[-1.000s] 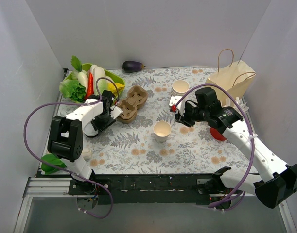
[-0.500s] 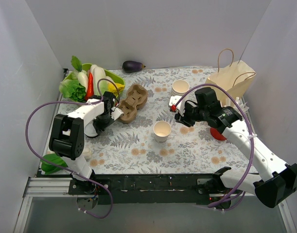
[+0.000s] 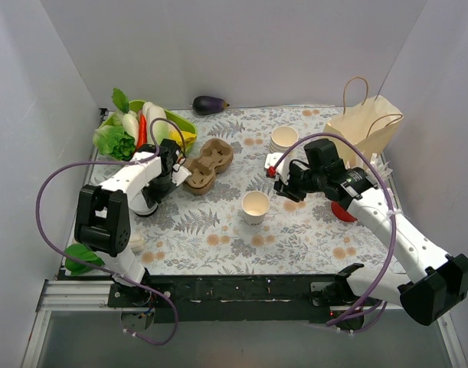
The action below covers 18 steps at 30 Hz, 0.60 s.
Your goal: Pack the takeout coffee
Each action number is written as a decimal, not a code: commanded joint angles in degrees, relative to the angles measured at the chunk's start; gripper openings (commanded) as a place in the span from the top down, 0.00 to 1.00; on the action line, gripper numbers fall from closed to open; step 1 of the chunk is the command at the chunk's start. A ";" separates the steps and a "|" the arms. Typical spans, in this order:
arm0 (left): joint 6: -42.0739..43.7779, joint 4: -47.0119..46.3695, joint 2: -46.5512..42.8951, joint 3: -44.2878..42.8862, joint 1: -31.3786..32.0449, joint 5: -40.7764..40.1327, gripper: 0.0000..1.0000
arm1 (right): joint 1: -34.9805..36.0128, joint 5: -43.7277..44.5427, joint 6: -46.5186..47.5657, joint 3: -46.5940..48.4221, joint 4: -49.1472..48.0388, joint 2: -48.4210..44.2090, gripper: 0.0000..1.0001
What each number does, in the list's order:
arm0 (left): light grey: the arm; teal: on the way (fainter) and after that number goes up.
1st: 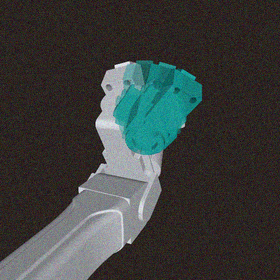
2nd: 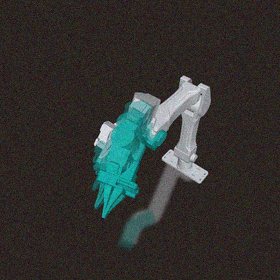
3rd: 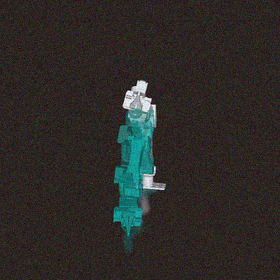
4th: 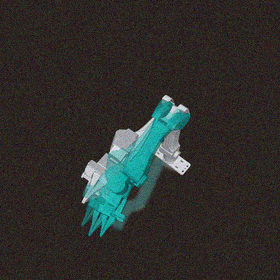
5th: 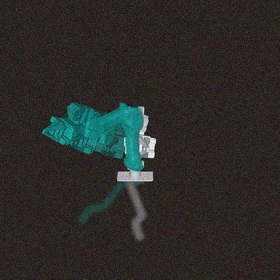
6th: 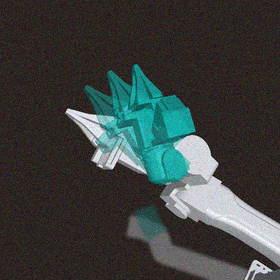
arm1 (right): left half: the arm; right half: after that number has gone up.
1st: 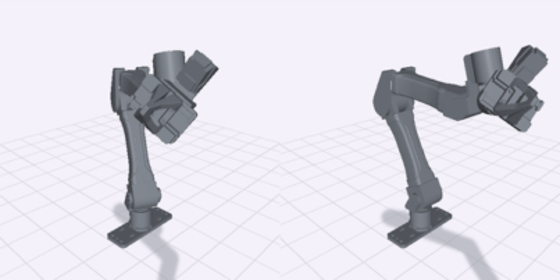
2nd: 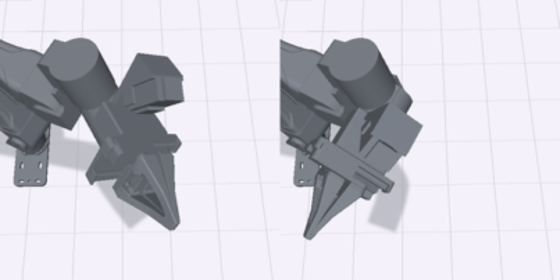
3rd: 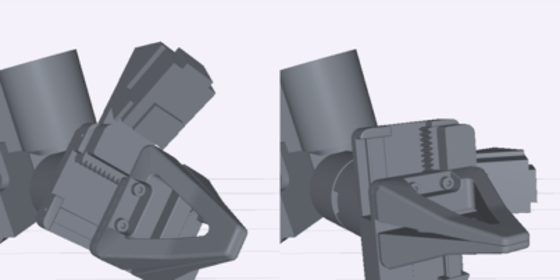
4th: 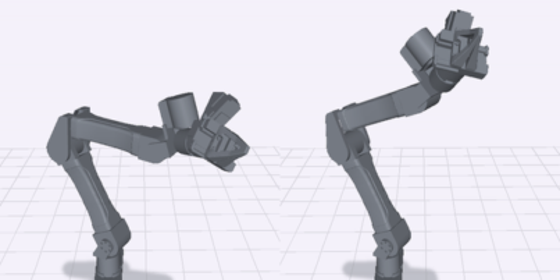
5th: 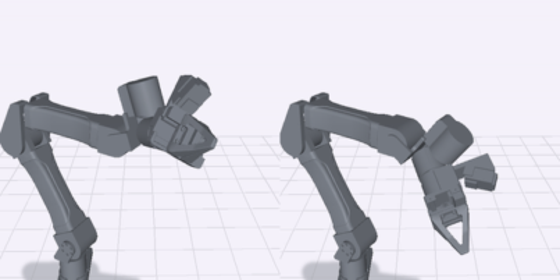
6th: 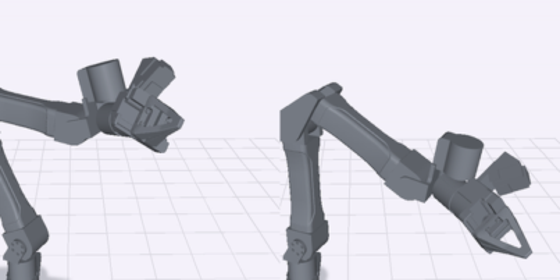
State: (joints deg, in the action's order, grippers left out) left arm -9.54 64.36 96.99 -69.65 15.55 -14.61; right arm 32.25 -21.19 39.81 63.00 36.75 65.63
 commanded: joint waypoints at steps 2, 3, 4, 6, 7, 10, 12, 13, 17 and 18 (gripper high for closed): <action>-2.58 7.78 -5.41 -5.67 0.01 2.20 1.00 | -0.26 -1.66 -0.35 2.39 -0.01 1.52 0.61; -3.02 8.58 -5.76 -6.11 0.01 3.18 1.00 | -0.17 -2.01 -0.35 2.74 0.07 1.87 0.61; -3.64 9.37 -6.63 -6.46 0.01 4.06 1.00 | -0.17 -2.10 -0.78 3.09 0.25 2.48 0.61; -3.99 11.31 -7.86 -7.69 0.01 6.60 1.00 | -0.26 -2.62 -1.14 4.84 0.86 3.36 0.61; -4.52 12.19 -8.30 -8.57 0.01 8.01 1.00 | -0.26 -2.80 -1.84 5.54 1.56 4.24 0.61; -4.26 14.83 -10.32 -13.57 0.18 18.53 1.00 | -0.26 -2.98 -3.86 7.40 0.35 5.12 0.61; -3.99 14.40 -11.56 -17.62 1.14 28.25 1.00 | -0.17 -2.63 -7.46 8.10 -1.24 5.30 0.61; -4.43 13.44 -11.56 -18.76 1.58 31.11 1.00 | -0.26 -2.63 -8.60 8.36 -1.77 5.56 0.61; -7.06 7.90 -10.42 -23.16 5.18 47.10 1.00 | -0.26 -1.93 -13.44 9.59 -3.97 6.53 0.59; -7.59 6.15 -10.50 -23.17 5.97 49.91 1.00 | -0.61 -2.10 -14.40 10.20 -3.80 6.71 0.59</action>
State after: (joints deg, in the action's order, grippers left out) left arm -14.55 75.33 88.36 -90.32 18.28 15.66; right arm 32.25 -22.76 31.42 69.65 36.10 71.64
